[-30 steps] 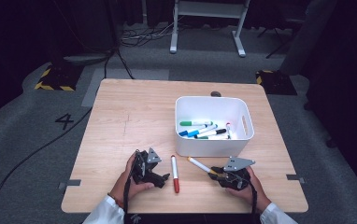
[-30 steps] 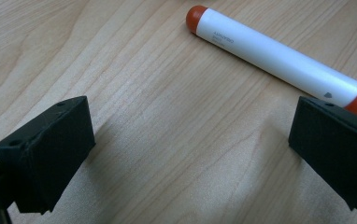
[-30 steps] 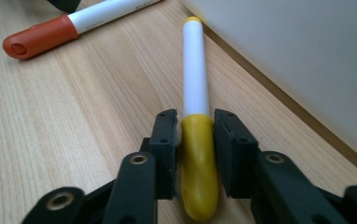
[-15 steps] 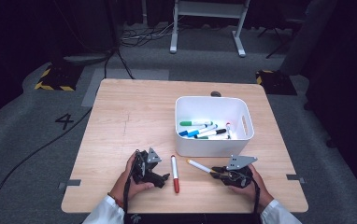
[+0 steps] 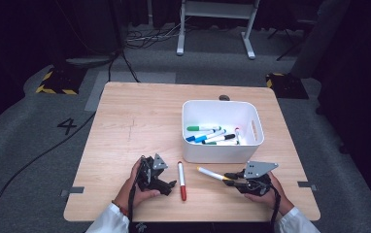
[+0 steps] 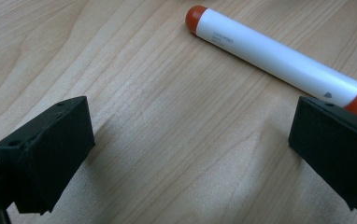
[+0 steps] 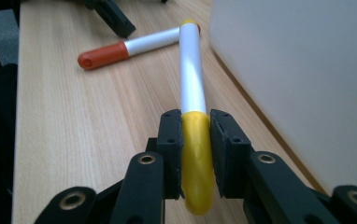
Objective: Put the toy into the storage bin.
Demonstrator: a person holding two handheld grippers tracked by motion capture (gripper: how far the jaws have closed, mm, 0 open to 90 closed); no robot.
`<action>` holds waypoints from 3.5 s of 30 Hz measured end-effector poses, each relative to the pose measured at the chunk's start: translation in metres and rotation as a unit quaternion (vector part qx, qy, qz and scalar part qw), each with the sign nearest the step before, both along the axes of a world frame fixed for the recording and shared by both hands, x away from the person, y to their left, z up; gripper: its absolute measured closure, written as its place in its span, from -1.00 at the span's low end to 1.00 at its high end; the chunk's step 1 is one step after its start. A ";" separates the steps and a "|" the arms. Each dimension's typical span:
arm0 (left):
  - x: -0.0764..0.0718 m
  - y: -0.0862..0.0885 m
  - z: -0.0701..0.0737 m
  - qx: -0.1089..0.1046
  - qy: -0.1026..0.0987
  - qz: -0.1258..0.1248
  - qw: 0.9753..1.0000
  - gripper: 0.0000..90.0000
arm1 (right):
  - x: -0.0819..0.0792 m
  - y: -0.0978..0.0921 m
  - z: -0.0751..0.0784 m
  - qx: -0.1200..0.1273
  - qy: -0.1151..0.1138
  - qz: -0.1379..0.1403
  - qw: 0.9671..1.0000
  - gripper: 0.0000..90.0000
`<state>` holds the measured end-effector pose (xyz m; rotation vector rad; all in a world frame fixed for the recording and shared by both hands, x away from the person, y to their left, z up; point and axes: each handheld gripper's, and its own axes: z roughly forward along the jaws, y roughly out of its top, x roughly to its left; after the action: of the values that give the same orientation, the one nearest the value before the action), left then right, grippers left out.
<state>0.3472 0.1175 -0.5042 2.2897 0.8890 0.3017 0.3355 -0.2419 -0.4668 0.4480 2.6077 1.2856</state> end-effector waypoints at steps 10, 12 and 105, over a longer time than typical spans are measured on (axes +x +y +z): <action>0.000 0.000 0.000 0.000 0.000 0.000 1.000 -0.99 | -0.006 -0.012 0.036 0.022 -0.025 0.010 0.999 0.67; 0.000 0.000 0.000 0.000 0.000 0.000 1.000 -0.99 | -0.007 -0.014 0.044 0.023 -0.032 0.014 0.999 0.67; 0.000 0.000 0.000 -0.001 0.000 0.001 1.000 -0.99 | 0.046 -0.023 0.125 0.030 -0.084 -0.144 0.986 -0.39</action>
<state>0.3469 0.1179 -0.5043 2.2870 0.8904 0.3004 0.3815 -0.2647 -0.3416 0.6691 2.2721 1.2462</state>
